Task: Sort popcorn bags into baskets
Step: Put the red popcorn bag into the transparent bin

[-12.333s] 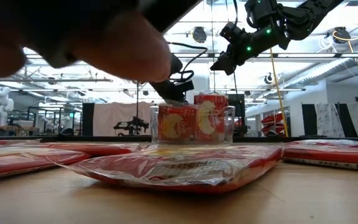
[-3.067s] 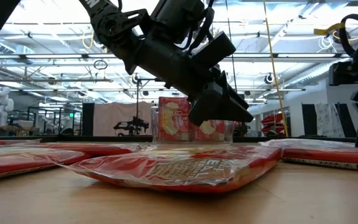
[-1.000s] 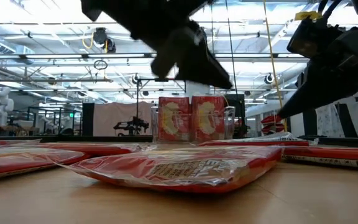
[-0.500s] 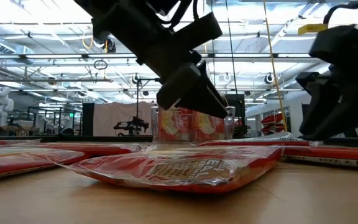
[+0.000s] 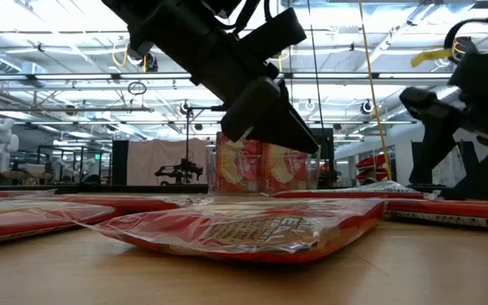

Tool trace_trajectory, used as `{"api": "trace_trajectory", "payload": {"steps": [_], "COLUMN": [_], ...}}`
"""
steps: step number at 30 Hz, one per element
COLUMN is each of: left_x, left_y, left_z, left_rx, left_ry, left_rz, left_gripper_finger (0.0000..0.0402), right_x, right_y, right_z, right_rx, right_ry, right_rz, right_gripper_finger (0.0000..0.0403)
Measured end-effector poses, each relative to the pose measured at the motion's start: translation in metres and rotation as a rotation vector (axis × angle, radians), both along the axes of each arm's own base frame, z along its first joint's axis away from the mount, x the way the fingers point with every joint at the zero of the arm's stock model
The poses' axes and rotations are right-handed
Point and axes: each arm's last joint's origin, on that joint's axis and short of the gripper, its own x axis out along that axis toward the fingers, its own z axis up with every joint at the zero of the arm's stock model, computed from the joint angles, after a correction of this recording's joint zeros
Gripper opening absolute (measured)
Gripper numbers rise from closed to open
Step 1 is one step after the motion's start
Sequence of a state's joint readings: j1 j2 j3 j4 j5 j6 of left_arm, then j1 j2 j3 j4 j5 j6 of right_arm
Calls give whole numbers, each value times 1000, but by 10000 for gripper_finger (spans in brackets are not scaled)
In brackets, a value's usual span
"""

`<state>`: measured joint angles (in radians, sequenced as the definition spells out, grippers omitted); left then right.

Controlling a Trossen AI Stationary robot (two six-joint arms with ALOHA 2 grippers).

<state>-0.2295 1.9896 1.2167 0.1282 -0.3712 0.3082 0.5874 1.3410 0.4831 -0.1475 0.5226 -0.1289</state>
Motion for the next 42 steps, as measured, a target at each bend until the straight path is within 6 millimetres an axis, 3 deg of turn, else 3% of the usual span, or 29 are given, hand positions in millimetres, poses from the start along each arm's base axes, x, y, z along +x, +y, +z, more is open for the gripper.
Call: {"api": "trace_trajectory", "payload": {"steps": [10,18,24,33,42], "left_x": [1,2,2,0,-6], "left_y": [0,-1,-1,-8,-17], "left_z": [1,2,2,3,2], "left_rx": [-4,-4,-7,30,183], "left_ry": [-11,-28,-29,-30,-22], "left_rz": [-7,-10,-8,-25,80], "left_gripper_finger": [230,230,230,232,316], "right_x": [4,11,21,32,43], "right_y": [-10,-11,-9,-18,-27], "right_z": [-24,-23,-11,-1,12], "right_rx": [-6,34,46,63,166], "right_ry": [-82,-136,-313,-443,-600], "right_rz": [47,44,-17,-118,-209], "right_gripper_finger": [152,12,3,1,0]}}
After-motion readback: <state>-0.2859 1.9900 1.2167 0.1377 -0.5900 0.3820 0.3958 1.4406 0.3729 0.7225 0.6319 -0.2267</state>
